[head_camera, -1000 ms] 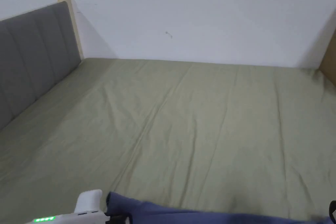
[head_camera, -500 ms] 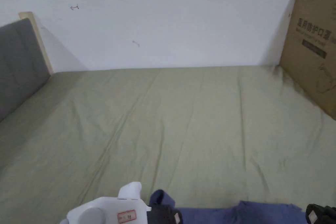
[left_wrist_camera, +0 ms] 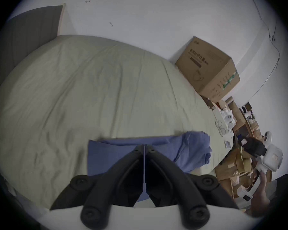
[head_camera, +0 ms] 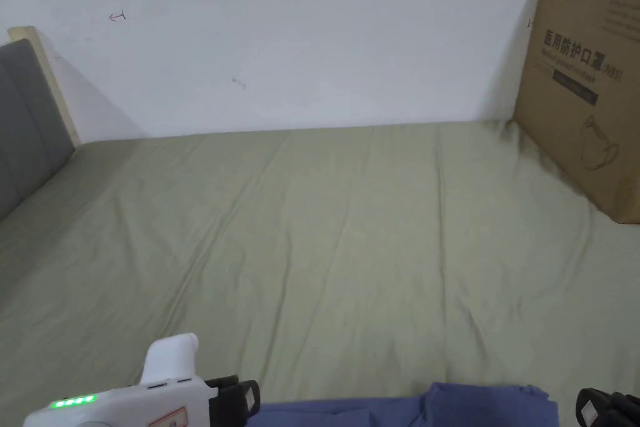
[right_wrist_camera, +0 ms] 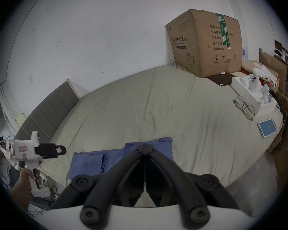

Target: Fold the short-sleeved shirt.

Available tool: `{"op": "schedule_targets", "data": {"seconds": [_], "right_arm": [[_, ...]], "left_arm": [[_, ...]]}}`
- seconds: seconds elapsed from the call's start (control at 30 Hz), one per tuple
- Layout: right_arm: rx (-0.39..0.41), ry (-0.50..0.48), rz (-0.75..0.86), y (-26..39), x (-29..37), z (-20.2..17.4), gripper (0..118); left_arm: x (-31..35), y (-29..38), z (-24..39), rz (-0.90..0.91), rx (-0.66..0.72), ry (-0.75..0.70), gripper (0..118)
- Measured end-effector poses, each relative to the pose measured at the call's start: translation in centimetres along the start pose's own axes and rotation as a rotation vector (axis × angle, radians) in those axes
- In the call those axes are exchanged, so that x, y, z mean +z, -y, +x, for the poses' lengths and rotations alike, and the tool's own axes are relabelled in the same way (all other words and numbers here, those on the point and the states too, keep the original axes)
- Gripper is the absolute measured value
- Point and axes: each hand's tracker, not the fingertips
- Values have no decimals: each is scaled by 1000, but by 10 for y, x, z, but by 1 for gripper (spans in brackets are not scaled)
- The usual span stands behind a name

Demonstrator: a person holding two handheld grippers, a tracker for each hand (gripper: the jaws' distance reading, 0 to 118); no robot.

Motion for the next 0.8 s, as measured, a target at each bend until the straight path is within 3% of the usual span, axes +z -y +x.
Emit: {"op": "schedule_targets", "data": {"seconds": [0.1,0.37,0.5,0.6,0.7,0.8], "right_arm": [[4,-4,-2,-1,0,-1,0],[41,21,-16,-1,2,0,0],[41,20,-31,1,0,-1,0],[45,7,-37,0,-1,-5,0],[59,-4,-33,-2,-1,-11,0],[63,-14,-14,-5,1,-17,0]], "left_arm": [[-36,9,17,-99,1,75,2],[-140,58,72,-386,-171,102,1],[-141,54,71,-412,6,276,1],[-117,46,59,-348,167,495,1],[-69,27,33,-201,203,541,1],[-22,7,-13,-101,241,490,1]]}}
